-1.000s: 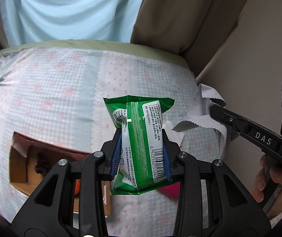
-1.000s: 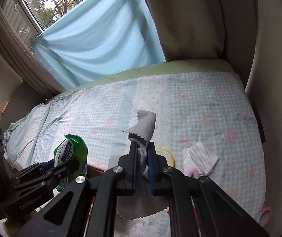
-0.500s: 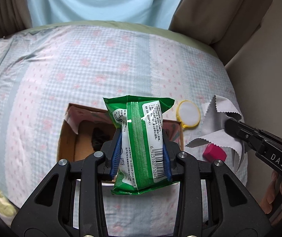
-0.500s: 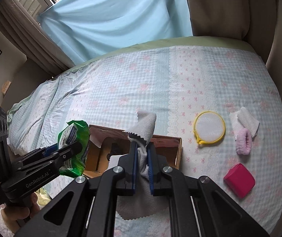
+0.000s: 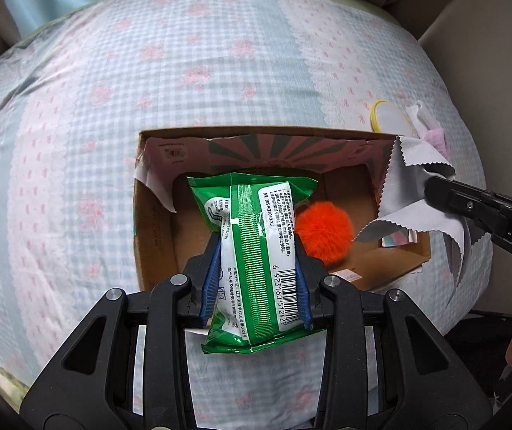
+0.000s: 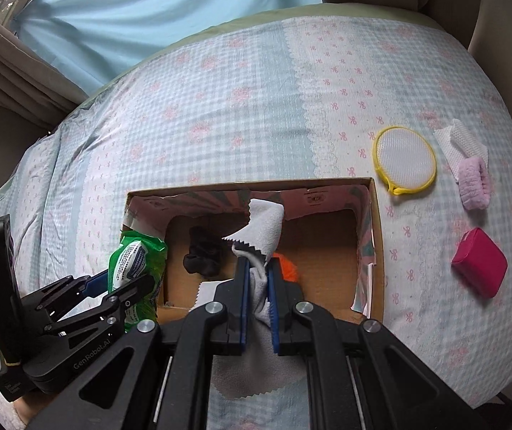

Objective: Organize soft objects
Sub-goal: 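Carry wipes pack and grey cloth into the box and open both tools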

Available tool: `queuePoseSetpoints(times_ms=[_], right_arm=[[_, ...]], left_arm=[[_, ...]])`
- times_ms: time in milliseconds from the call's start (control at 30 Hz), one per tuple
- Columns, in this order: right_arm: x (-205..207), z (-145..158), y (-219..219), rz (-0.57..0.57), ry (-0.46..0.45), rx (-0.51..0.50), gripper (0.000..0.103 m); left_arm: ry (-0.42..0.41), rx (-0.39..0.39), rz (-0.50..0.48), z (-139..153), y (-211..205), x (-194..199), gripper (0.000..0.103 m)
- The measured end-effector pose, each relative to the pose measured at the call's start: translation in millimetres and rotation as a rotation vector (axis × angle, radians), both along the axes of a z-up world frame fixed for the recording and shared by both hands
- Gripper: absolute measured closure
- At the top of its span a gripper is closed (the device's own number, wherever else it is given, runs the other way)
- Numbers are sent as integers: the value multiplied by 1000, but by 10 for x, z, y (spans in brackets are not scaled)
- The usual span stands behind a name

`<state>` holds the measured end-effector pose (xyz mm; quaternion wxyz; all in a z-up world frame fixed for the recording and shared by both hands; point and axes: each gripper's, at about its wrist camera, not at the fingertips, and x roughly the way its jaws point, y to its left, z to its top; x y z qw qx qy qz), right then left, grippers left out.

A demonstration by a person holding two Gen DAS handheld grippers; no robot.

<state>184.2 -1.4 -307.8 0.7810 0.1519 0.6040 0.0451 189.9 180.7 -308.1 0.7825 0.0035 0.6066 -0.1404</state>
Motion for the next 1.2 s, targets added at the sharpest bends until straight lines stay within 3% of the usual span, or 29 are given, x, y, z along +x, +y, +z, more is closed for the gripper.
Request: queuePoseSetpoints(times_ms=[167,400,433,500,533,567,600,700,800,967,1200], right_arm=[[65,-251,-105,-27,48,-1,94],[251,-458,-168,-60,86,18,94],[281,-469,-175,-67,83,17,94],[351,-511,-185,-75,85,37,87],[380,-539,-197,-85,91,46,65],[403,-565,-214,-99,93,54,23],[421,-584,-227,-109,88,61,2],[437,-610,-234,-112,77,54,0],[423,-632,-206,-89,77,32,0],[372,-586,-198,-80,58,23,0],[302,-347,-201,-81,24,20,0]], left_arm=[[27,18,-61,-285,-88,64,71],[40,55,-115,-442,-294,170,71],[39,58,-124,-451,-310,185,67],[28,70,-149,-452,-358,215,37],[21,80,-155,-451,-379,237,5],[19,82,-162,-445,-394,252,0],[15,88,-165,-441,-406,264,0],[-27,108,-178,-416,-406,270,0],[-2,143,-185,-502,-374,286,0],[18,124,-151,-502,-249,276,0],[-15,105,-104,-281,-148,239,0]])
